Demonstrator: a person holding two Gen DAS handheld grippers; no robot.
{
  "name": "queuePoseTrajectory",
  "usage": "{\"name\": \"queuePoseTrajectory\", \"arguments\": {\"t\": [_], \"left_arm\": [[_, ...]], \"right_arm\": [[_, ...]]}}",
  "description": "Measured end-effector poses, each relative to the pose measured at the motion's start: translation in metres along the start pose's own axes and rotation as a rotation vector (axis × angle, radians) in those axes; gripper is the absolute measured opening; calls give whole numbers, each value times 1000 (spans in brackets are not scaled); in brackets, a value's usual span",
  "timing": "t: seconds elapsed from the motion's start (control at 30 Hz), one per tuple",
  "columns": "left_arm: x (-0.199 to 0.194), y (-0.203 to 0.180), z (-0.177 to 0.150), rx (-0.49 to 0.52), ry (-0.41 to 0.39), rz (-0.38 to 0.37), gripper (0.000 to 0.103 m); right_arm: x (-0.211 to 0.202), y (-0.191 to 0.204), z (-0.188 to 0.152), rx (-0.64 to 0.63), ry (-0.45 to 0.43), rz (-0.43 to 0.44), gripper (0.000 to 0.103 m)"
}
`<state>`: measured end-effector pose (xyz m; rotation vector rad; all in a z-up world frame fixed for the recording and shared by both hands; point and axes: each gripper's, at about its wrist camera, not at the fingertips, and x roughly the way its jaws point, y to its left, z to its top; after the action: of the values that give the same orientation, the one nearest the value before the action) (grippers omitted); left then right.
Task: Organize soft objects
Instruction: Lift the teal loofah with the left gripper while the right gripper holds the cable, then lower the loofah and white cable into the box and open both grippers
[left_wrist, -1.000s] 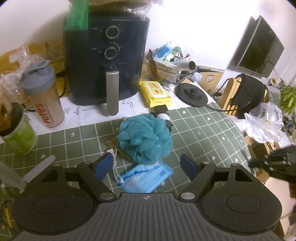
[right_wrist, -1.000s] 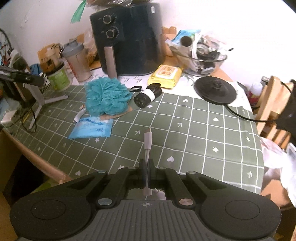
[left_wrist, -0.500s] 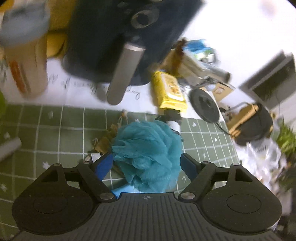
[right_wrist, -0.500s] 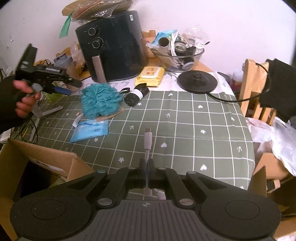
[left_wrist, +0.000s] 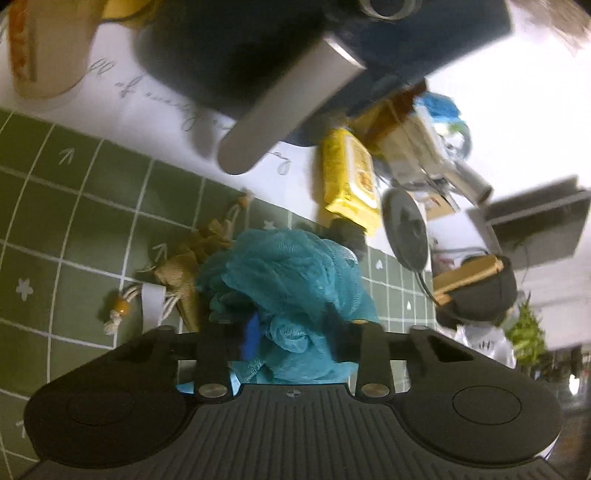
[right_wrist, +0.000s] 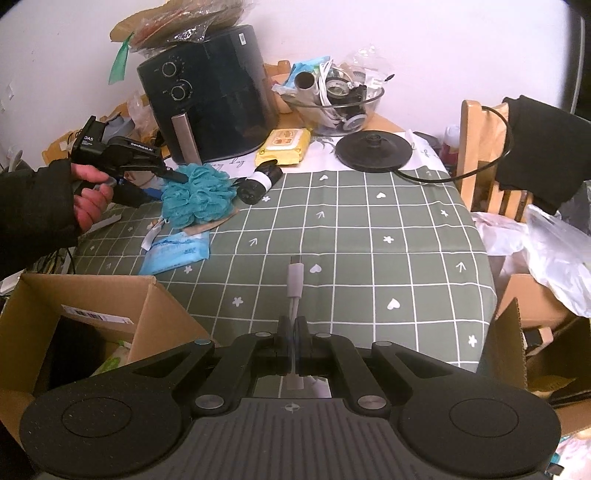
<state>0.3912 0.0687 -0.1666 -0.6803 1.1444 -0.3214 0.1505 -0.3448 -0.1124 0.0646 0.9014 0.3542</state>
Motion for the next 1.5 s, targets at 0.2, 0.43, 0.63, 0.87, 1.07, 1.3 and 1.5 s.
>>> {"name": "queuePoseTrajectory", "arguments": {"t": [0.2, 0.43, 0.63, 0.87, 1.07, 1.3, 1.5], "left_arm": [[-20, -14, -7, 71, -30, -4, 14], [-53, -43, -25, 229, -92, 27, 10], [-84, -64, -46, 313, -143, 26, 10], [-129, -83, -69, 357, -207, -39, 10], [-166, -94, -93, 369, -244, -85, 10], [-200, -101, -124, 369, -271, -88, 10], [-224, -100, -151, 367, -289, -80, 10]], "right_arm": [[-9, 0, 4, -2, -25, -4, 4], [-23, 9, 14, -28, -65, 3, 4], [-34, 21, 21, -56, -89, 20, 4], [-40, 40, 29, -65, -111, 50, 4], [-47, 56, 35, -68, -107, 100, 4], [-52, 74, 36, -56, -79, 181, 4], [-58, 89, 30, -69, -60, 222, 4]]}}
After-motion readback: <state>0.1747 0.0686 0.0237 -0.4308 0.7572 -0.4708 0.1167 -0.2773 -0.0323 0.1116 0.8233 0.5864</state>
